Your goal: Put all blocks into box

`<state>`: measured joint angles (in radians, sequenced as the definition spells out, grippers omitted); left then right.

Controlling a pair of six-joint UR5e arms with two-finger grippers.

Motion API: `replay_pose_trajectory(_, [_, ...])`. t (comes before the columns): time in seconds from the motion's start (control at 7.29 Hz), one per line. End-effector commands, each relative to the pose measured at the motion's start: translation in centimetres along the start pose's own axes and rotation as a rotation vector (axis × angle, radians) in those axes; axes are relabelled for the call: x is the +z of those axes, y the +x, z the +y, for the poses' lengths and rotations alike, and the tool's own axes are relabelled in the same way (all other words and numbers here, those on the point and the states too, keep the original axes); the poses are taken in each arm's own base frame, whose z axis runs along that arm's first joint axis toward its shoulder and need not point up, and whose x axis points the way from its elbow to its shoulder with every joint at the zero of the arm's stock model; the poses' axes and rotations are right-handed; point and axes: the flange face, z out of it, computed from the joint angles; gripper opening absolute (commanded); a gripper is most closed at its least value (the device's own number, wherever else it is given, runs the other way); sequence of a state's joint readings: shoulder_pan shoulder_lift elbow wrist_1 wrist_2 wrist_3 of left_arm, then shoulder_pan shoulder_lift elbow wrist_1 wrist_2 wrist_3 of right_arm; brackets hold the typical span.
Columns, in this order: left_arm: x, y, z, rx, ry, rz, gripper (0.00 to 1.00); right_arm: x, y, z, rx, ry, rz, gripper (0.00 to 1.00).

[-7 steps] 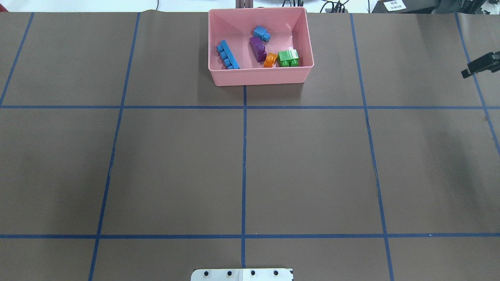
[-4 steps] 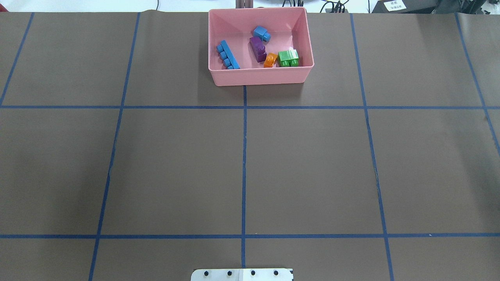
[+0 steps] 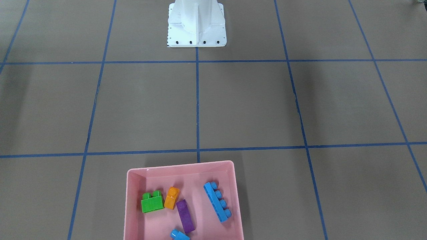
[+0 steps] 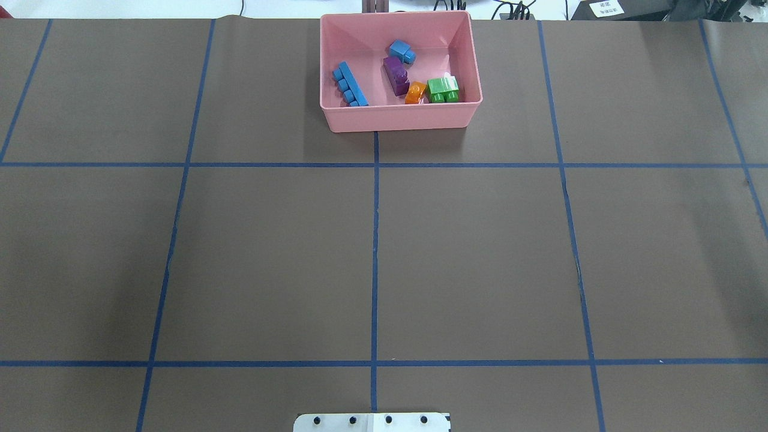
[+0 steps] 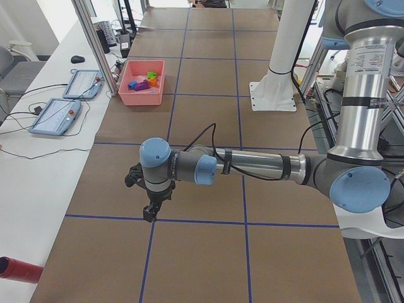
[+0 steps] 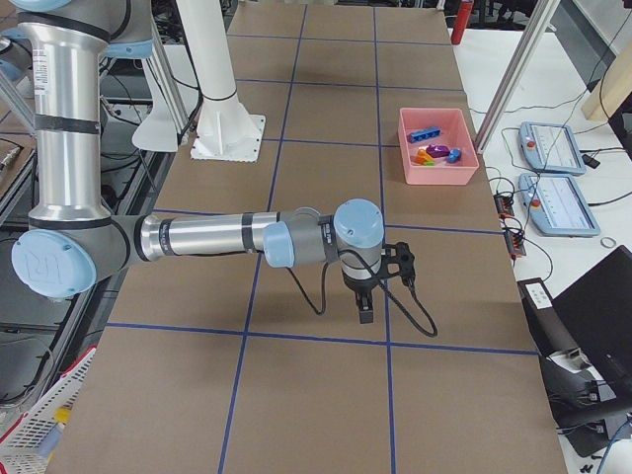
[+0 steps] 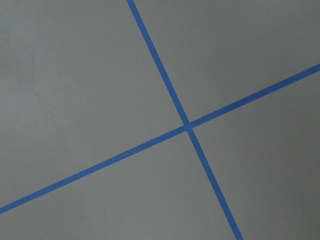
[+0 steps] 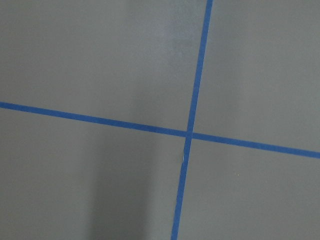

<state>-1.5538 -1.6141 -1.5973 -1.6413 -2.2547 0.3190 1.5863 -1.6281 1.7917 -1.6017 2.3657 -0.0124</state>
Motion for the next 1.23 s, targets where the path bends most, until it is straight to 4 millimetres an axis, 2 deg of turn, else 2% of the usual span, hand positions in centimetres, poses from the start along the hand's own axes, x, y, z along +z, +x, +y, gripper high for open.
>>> replay_pose_trajectory(0.0, [0.8,-0.4,0.6,-0.017,-0.017,0.012,1.0,0.7,1.1,4.5,-0.01,-0.102,-0.004,1.0])
replay_pose_trajectory(0.14, [1.9,-0.7,2.2,-0.033,-0.039,0.021,1.0,1.7,2.1,5.8,-0.019,-0.127,-0.01,1.0])
replay_pose_trajectory(0.27, [2.0,-0.8,2.3,-0.036,-0.043,0.023,1.0,2.9,3.2,6.1,0.014,-0.15,-0.02,1.0])
replay_pose_trajectory(0.41, [2.8,-1.3,2.7,-0.051,-0.058,0.028,1.0,3.3,3.5,5.8,0.02,-0.155,-0.021,1.0])
replay_pose_trajectory(0.69, [2.9,-1.6,2.8,-0.06,-0.061,0.028,1.0,2.6,2.9,5.1,-0.002,-0.126,-0.016,1.0])
replay_pose_trajectory(0.96, [2.4,-1.4,2.4,-0.066,-0.06,0.029,1.0,2.2,2.6,4.2,0.057,-0.041,-0.001,1.0])
replay_pose_trajectory(1.1, [1.3,-0.9,2.1,-0.077,-0.062,0.029,1.0,2.3,2.7,4.2,0.062,-0.032,-0.001,1.0])
